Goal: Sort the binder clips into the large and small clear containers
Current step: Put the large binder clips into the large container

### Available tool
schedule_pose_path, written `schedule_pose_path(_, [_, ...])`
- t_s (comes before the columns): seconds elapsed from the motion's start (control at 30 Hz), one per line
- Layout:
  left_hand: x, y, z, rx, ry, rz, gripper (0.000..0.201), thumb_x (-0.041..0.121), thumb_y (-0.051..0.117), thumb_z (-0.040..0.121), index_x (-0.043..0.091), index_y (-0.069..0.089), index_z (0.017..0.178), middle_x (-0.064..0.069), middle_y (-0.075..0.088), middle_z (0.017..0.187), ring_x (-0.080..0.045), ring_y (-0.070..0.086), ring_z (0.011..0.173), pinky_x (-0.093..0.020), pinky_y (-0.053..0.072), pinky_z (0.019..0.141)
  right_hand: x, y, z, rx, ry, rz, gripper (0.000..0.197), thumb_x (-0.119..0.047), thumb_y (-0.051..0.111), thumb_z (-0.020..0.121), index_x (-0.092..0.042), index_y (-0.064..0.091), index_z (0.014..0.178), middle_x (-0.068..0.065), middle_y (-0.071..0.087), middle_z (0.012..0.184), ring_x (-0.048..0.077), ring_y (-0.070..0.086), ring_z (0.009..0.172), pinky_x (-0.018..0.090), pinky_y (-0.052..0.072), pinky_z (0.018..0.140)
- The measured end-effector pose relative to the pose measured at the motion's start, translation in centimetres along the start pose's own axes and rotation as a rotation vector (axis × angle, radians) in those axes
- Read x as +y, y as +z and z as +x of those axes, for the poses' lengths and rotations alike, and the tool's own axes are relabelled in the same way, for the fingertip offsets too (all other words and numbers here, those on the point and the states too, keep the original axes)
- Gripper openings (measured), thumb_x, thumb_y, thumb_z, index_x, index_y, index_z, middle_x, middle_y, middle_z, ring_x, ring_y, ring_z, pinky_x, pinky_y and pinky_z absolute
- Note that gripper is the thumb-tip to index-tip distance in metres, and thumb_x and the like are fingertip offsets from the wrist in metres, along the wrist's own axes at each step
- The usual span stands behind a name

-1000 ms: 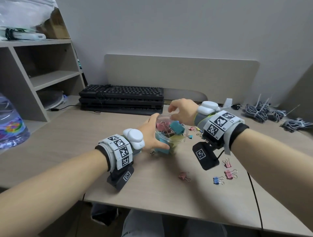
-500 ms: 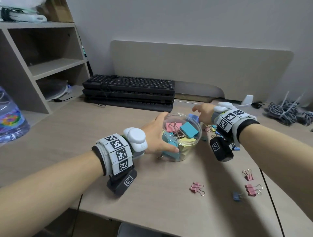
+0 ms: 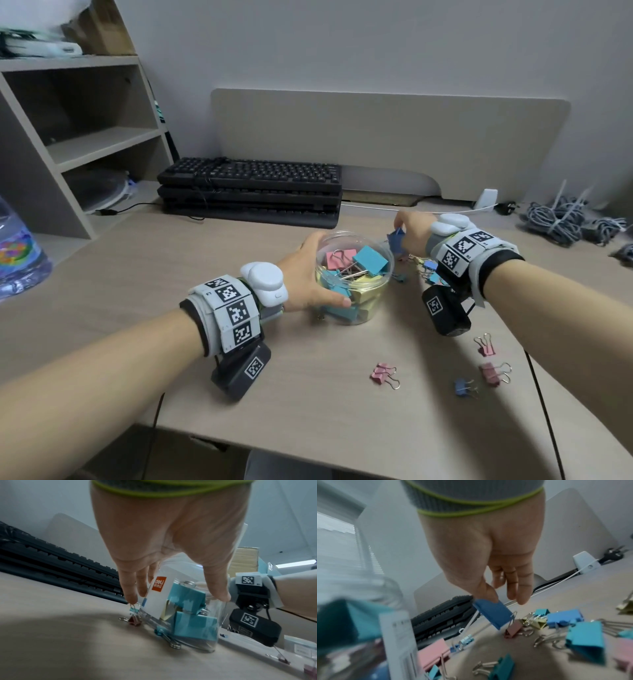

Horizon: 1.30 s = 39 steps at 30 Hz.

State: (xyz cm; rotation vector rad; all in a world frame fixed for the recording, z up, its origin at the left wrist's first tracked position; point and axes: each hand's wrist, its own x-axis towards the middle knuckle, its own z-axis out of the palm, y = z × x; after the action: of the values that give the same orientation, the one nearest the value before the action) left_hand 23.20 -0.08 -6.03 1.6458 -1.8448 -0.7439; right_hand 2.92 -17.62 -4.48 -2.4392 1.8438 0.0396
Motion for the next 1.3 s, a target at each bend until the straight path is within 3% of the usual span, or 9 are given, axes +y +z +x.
schedule_pose_path(0.13, [0.7, 0.0, -0.2, 0.005, -0.012, 0.009, 0.125, 0.06, 0.08, 0.039, 0.023, 0.026, 0.144, 0.009, 0.055, 0.136, -0.011, 0.057, 0.12, -0.035, 0.045, 0.106, 1.2, -2.8, -2.7, 0.023, 0.043, 0.059, 0.025, -0.006, 0.045, 0.09, -0.007, 0.067, 0.103, 0.012, 0.069, 0.104, 0.033, 0.07, 0.091, 0.035, 0.053, 0.072])
schedule_pose_path(0.4, [1.6, 0.3, -0.5, -0.023, -0.021, 0.041, 0.126, 0.062, 0.081, 0.038, 0.024, 0.024, 0.144, 0.008, 0.056, 0.135, -0.012, 0.058, 0.118, -0.036, 0.046, 0.104, 2.1, -0.9, -2.8, -0.043, -0.005, 0.116, 0.059, -0.027, 0.054, 0.074, -0.037, 0.042, 0.131, -0.001, 0.065, 0.119, 0.027, 0.065, 0.097, 0.042, 0.056, 0.086])
schedule_pose_path(0.57, [1.6, 0.6, 0.0, -0.064, 0.001, 0.027, 0.128, 0.062, 0.082, 0.04, 0.022, 0.022, 0.146, 0.007, 0.056, 0.136, -0.012, 0.058, 0.12, -0.038, 0.045, 0.106, 0.8, -0.4, -2.1, -0.096, -0.038, 0.006, 0.072, -0.016, 0.051, 0.084, -0.033, 0.026, 0.15, 0.005, 0.051, 0.146, 0.03, 0.057, 0.123, 0.04, 0.049, 0.099])
schedule_pose_path(0.7, [1.0, 0.6, 0.8, -0.078, -0.009, 0.017, 0.129, 0.062, 0.082, 0.042, 0.022, 0.019, 0.148, 0.007, 0.053, 0.139, -0.013, 0.057, 0.122, -0.037, 0.044, 0.107, 1.2, 1.1, 0.3, -0.117, -0.084, 0.021, 0.06, -0.014, 0.045, 0.095, -0.033, 0.03, 0.149, -0.003, 0.04, 0.154, 0.019, 0.056, 0.117, 0.026, 0.042, 0.084])
schedule_pose_path(0.77, [1.0, 0.7, 0.9, -0.081, -0.003, -0.003, 0.127, 0.059, 0.083, 0.043, 0.022, 0.02, 0.148, 0.007, 0.054, 0.139, -0.012, 0.058, 0.121, -0.037, 0.045, 0.107, 1.4, 1.7, 1.0, -0.125, -0.055, 0.009, 0.051, -0.029, 0.045, 0.095, -0.039, 0.035, 0.144, -0.008, 0.042, 0.151, 0.016, 0.057, 0.109, 0.031, 0.047, 0.085])
schedule_pose_path(0.9, [0.7, 1.0, 1.0, -0.061, 0.002, -0.012, 0.12, 0.047, 0.089, 0.052, 0.022, 0.021, 0.147, 0.007, 0.056, 0.136, -0.01, 0.059, 0.119, -0.036, 0.045, 0.106, 1.1, 2.0, 0.7, -0.137, -0.011, -0.069, 0.057, -0.033, 0.054, 0.094, -0.023, 0.036, 0.147, 0.004, 0.048, 0.146, 0.028, 0.051, 0.129, 0.037, 0.042, 0.103])
schedule_pose_path(1.03, [0.9, 1.1, 0.8, -0.032, 0.016, 0.051, 0.112, 0.044, 0.089, 0.059, 0.028, 0.021, 0.147, 0.01, 0.058, 0.133, -0.012, 0.059, 0.117, -0.031, 0.046, 0.102, 1.4, 2.5, 1.0, -0.121, 0.027, -0.107, 0.051, -0.042, 0.055, 0.081, -0.02, 0.052, 0.127, 0.001, 0.062, 0.109, 0.027, 0.063, 0.095, 0.04, 0.051, 0.092])
schedule_pose_path(1.13, [1.0, 1.0, 0.6, -0.028, 0.017, 0.07, 0.111, 0.043, 0.089, 0.06, 0.028, 0.021, 0.147, 0.011, 0.058, 0.131, -0.011, 0.059, 0.114, -0.027, 0.045, 0.1, 1.3, 1.9, 0.4, -0.107, 0.025, -0.066, 0.047, -0.032, 0.069, 0.078, -0.01, 0.054, 0.115, 0.001, 0.06, 0.1, 0.025, 0.06, 0.091, 0.04, 0.052, 0.089])
schedule_pose_path(1.3, [1.1, 1.1, 0.5, -0.025, 0.012, 0.04, 0.113, 0.044, 0.089, 0.057, 0.025, 0.023, 0.147, 0.009, 0.057, 0.134, -0.013, 0.059, 0.118, -0.032, 0.046, 0.103, 1.8, -0.9, -2.3, 0.022, 0.031, 0.163, 0.045, -0.051, 0.063, 0.069, -0.017, 0.056, 0.098, 0.002, 0.066, 0.087, 0.023, 0.064, 0.076, 0.039, 0.057, 0.075])
